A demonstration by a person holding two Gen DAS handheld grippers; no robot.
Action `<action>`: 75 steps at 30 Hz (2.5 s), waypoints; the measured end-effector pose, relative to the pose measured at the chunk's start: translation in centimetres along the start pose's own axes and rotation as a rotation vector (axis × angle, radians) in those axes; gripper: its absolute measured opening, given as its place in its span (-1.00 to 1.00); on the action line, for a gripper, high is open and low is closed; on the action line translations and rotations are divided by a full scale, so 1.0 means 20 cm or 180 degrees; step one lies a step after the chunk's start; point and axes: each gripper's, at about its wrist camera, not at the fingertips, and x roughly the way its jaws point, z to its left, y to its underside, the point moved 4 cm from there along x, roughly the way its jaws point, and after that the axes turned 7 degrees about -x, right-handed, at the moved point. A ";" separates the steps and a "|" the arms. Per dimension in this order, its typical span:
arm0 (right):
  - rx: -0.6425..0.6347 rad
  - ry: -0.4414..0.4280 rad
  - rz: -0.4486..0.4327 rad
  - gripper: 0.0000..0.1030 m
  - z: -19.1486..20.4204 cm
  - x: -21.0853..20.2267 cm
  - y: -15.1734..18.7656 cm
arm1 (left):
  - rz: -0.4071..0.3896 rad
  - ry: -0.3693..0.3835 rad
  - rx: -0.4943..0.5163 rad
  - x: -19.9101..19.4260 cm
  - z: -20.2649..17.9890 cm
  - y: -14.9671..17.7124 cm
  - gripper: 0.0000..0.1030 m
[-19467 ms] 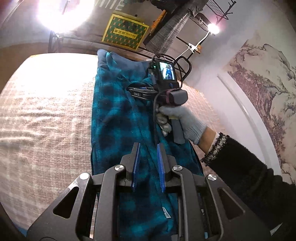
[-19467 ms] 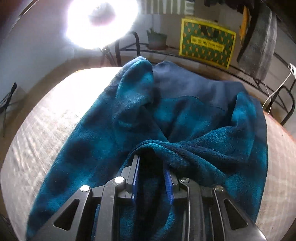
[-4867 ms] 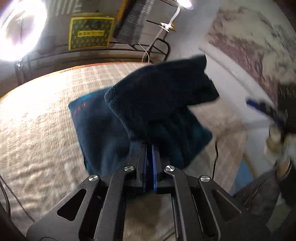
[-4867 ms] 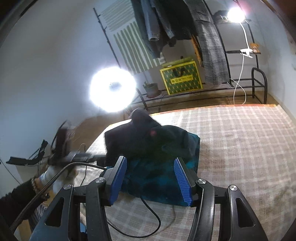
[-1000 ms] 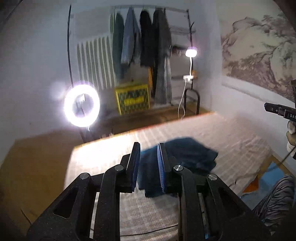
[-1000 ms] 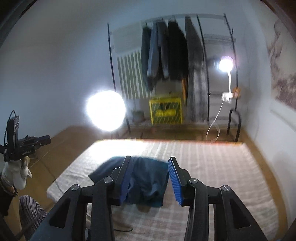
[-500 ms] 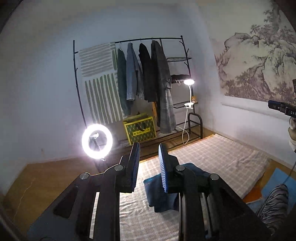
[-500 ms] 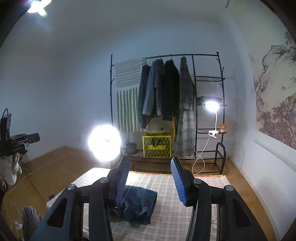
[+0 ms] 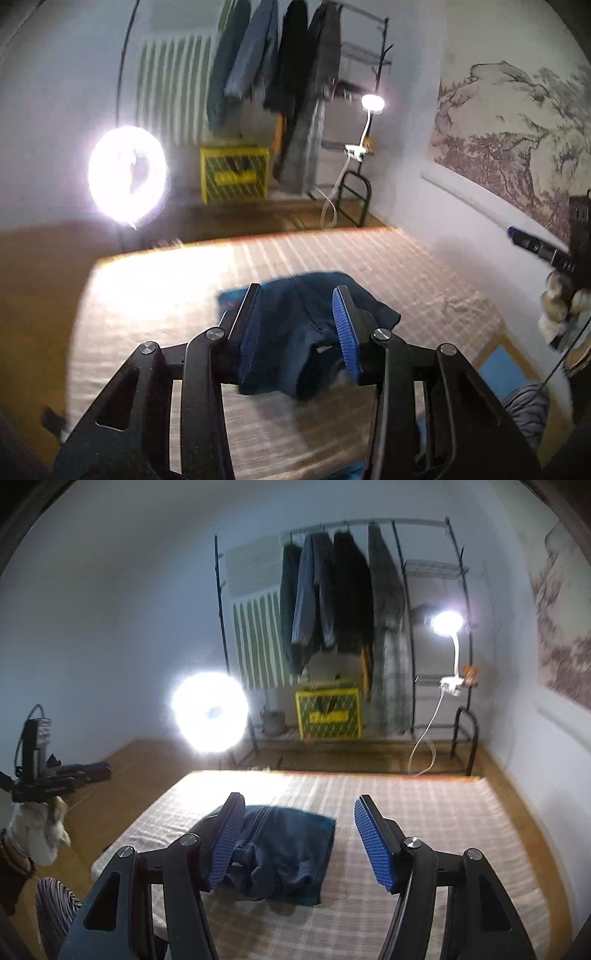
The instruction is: Fold large clothes
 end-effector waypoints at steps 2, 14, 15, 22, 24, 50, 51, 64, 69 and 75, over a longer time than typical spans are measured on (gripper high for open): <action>0.0025 -0.0078 0.0099 0.21 0.01 0.14 0.05 | 0.0149 0.0056 -0.0088 0.20 0.05 0.03 -0.23; 0.0248 -0.0474 0.1002 -0.15 -0.01 1.11 0.44 | 0.0982 0.0315 0.0021 1.10 0.05 0.28 -0.29; 0.0254 -0.0468 0.1105 -0.15 -0.03 1.17 0.48 | 0.1044 0.0311 0.0088 1.14 0.04 0.32 -0.29; 0.0143 -0.0484 0.1573 -0.17 -0.09 1.34 0.73 | 0.1372 0.0393 -0.0076 1.25 0.13 0.54 -0.29; 0.0037 -0.0485 0.1765 -0.17 -0.09 1.36 0.82 | 0.1412 0.0412 -0.0106 1.26 0.17 0.63 -0.29; 0.0437 -0.0479 0.1154 0.05 -0.26 1.39 0.52 | 0.0745 0.0189 -0.1596 1.10 0.78 0.15 0.43; 0.0387 -0.0520 0.1133 -0.09 -0.22 1.42 0.48 | 0.0722 0.0162 -0.1425 1.12 0.72 0.11 0.41; -0.0670 -0.0411 0.1789 -0.21 0.19 1.92 0.57 | 0.1232 -0.0360 -0.0549 1.57 0.54 0.31 0.20; -0.0528 -0.0489 0.1821 -0.22 0.13 1.93 0.63 | 0.1149 -0.0354 -0.0437 1.56 0.51 0.33 0.20; -0.0231 -0.0715 0.1612 -0.20 0.04 1.71 0.53 | 0.1078 0.0014 -0.0939 1.34 0.64 0.21 0.20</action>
